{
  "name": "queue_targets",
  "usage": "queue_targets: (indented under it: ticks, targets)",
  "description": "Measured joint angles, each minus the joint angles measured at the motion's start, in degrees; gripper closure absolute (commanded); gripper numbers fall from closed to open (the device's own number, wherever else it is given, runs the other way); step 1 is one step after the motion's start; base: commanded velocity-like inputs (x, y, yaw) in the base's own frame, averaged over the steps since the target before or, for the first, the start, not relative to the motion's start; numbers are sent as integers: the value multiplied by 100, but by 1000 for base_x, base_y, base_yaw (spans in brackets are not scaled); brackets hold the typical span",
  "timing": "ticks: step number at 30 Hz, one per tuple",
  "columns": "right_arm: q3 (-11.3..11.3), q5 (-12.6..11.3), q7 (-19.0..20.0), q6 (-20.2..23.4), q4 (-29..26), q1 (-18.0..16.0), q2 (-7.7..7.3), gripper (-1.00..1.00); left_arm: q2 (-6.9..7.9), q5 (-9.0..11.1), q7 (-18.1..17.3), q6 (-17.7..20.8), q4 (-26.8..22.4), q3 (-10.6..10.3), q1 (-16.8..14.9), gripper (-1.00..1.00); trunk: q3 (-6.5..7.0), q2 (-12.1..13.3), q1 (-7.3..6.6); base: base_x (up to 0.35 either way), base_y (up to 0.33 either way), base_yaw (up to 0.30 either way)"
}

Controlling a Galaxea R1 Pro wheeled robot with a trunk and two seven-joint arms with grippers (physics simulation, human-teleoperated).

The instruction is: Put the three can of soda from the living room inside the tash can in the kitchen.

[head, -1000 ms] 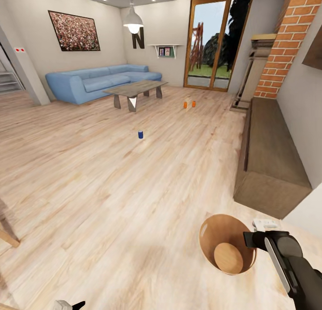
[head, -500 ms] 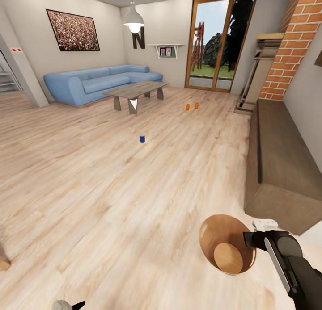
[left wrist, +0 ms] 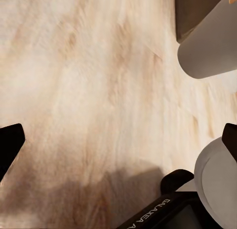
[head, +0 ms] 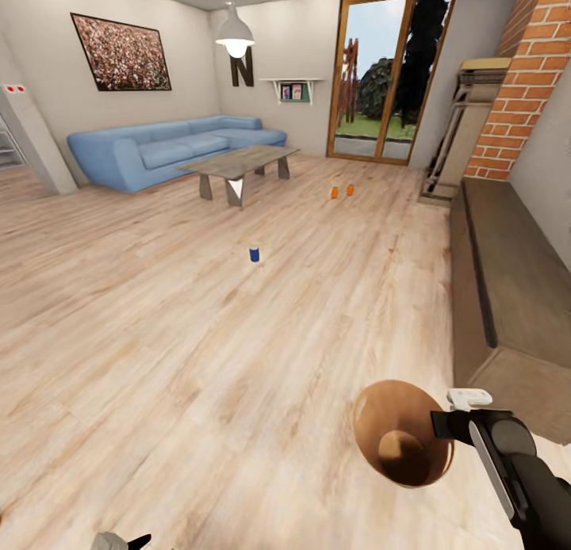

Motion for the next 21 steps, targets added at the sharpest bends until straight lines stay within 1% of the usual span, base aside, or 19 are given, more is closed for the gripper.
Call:
queue_targets:
  ticks: [4, 8, 10, 13, 18, 21]
  targets:
    - [-1, 63, -3, -1, 0, -3, 0, 100, 0, 0, -1, 0, 0, 0, 0, -100, 0, 0, 0, 324, 196, -241]
    - [0, 19, -1, 0, 0, -1, 0, 100, 0, 0, -2, -1, 0, 0, 0, -100, 0, 0, 0, 324, 196, -258]
    - [0, 37, -2, -1, 0, 0, 0, 100, 0, 0, 1, -1, 0, 0, 0, -100, 0, 0, 0, 324, 196, -219]
    - [-1, 103, -4, -2, 0, -2, -1, 100, 0, 0, 1, -1, 0, 0, 0, -100, 0, 0, 0, 325, 181, -83]
    - [1, -6, 0, 0, 0, 1, 0, 100, 0, 0, 3, 0, 0, 0, 0, -100, 0, 0, 0, 335, 130, -21]
    - [-1, 70, -3, -1, 0, 3, 0, 100, 0, 0, 4, 0, 0, 0, 0, -100, 0, 0, 0, 340, 108, -6]
